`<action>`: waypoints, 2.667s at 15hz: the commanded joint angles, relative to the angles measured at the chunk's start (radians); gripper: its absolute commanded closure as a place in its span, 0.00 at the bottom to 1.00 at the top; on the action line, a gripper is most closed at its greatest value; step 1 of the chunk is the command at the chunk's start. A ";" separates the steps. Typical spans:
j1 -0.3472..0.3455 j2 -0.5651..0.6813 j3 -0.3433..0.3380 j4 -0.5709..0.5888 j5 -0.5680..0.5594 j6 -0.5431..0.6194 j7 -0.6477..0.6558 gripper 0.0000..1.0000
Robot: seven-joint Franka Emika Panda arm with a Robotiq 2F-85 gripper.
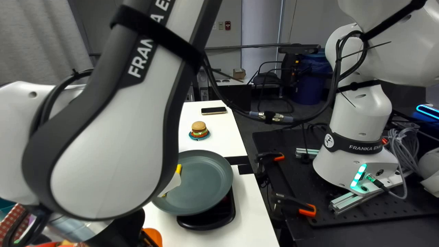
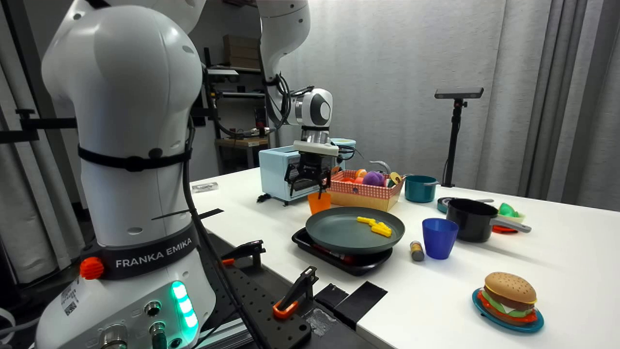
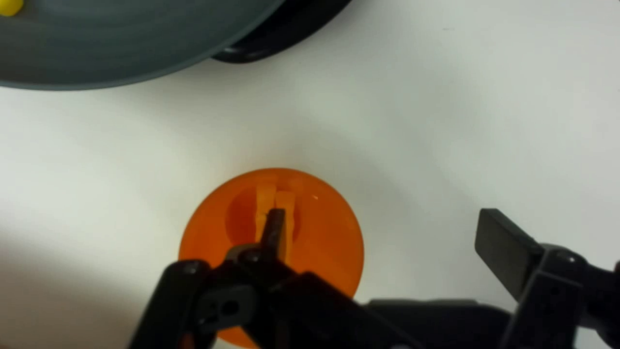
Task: Pour the things in the orange cup onto the plate
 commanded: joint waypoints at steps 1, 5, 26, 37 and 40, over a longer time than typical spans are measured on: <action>-0.003 0.002 0.003 0.005 -0.005 -0.014 -0.004 0.00; -0.004 0.002 0.003 0.003 -0.007 -0.013 -0.006 0.25; 0.006 -0.109 0.009 -0.068 -0.023 0.023 -0.001 0.99; -0.016 -0.305 0.028 -0.179 0.039 0.104 -0.051 0.99; -0.029 -0.363 0.020 -0.222 0.071 0.149 -0.073 0.99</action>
